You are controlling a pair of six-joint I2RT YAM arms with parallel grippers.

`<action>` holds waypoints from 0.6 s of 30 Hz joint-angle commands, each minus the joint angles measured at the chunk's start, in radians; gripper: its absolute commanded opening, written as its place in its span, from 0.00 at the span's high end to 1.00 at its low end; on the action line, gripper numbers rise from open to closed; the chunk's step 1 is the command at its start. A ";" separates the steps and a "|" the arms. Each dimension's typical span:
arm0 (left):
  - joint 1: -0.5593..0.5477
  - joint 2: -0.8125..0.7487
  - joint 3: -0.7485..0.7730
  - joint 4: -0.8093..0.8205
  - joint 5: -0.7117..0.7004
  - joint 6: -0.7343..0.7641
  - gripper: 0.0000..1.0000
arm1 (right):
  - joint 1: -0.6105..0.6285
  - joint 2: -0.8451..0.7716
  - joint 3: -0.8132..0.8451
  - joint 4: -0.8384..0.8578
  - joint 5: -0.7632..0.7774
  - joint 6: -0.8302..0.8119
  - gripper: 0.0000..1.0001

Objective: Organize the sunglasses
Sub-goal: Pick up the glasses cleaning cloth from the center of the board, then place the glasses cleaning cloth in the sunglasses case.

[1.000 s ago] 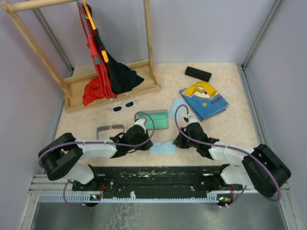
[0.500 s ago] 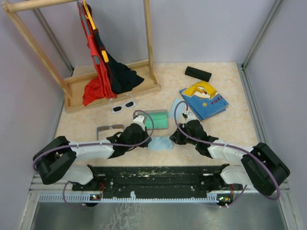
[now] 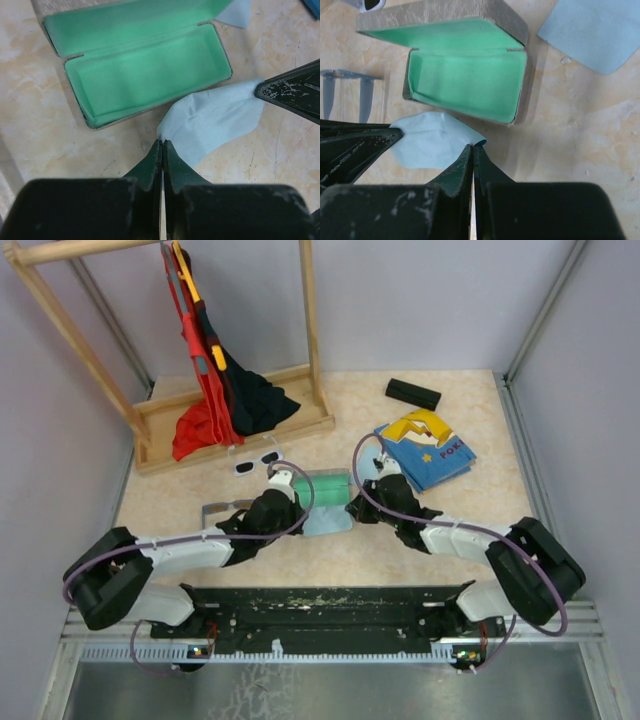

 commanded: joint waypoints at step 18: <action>0.122 0.082 0.076 0.105 -0.031 0.123 0.97 | -0.054 0.202 0.179 0.140 0.016 -0.016 1.00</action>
